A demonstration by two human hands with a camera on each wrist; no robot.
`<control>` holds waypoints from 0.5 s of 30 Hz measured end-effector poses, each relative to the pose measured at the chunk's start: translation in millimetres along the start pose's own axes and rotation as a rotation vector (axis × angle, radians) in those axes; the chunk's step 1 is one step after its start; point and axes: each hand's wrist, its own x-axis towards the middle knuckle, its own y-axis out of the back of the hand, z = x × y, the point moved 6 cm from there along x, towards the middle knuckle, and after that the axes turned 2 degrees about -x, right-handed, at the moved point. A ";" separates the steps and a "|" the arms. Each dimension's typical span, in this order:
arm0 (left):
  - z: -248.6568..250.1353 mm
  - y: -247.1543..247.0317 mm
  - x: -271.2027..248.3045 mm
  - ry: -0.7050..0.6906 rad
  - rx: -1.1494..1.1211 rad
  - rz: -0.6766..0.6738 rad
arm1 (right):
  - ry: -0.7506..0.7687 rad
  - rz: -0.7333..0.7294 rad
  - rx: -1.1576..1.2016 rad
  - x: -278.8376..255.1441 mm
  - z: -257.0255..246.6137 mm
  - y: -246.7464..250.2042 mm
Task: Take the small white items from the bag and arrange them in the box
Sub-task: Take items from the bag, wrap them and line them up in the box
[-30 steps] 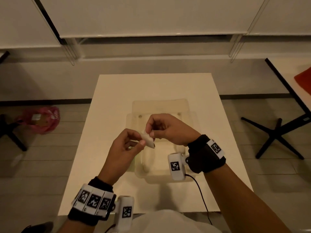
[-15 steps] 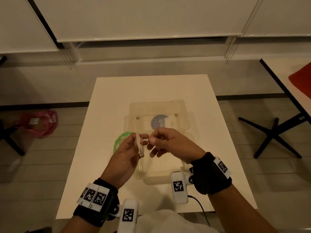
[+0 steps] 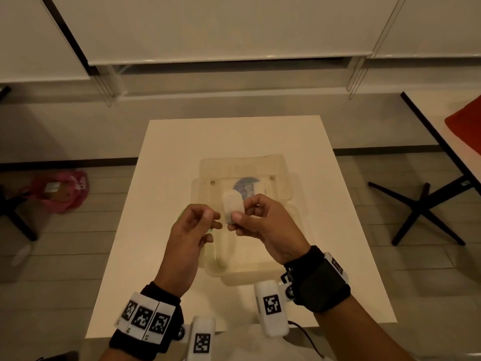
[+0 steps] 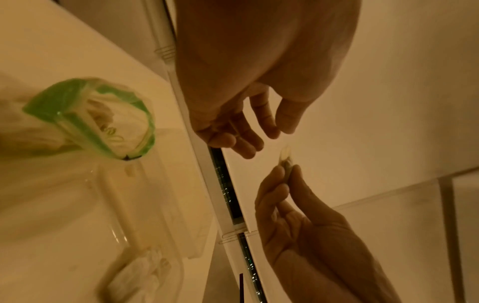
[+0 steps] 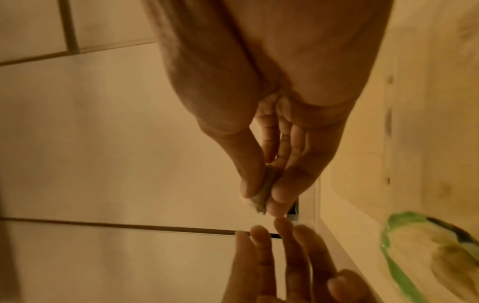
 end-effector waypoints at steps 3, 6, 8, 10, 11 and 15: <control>6.9 -1.9 -3.2 -0.067 0.120 -0.028 | 0.075 0.081 -0.042 -1.2 -4.3 6.7; 10.9 -6.9 -3.0 -0.070 0.180 -0.040 | 0.136 0.106 -0.148 -2.9 -8.4 7.5; 14.0 -10.2 -2.7 -0.082 0.203 -0.045 | 0.160 0.107 -0.208 -3.3 -8.8 6.7; 16.8 -11.3 -1.5 -0.095 0.222 -0.016 | 0.179 0.109 -0.249 -3.0 -7.9 6.0; 17.5 -10.6 -0.5 -0.102 0.228 0.009 | 0.184 0.108 -0.263 -2.7 -7.1 5.5; 26.9 -8.3 0.4 -0.206 0.344 0.090 | 0.181 0.079 -0.268 -3.1 -2.5 3.5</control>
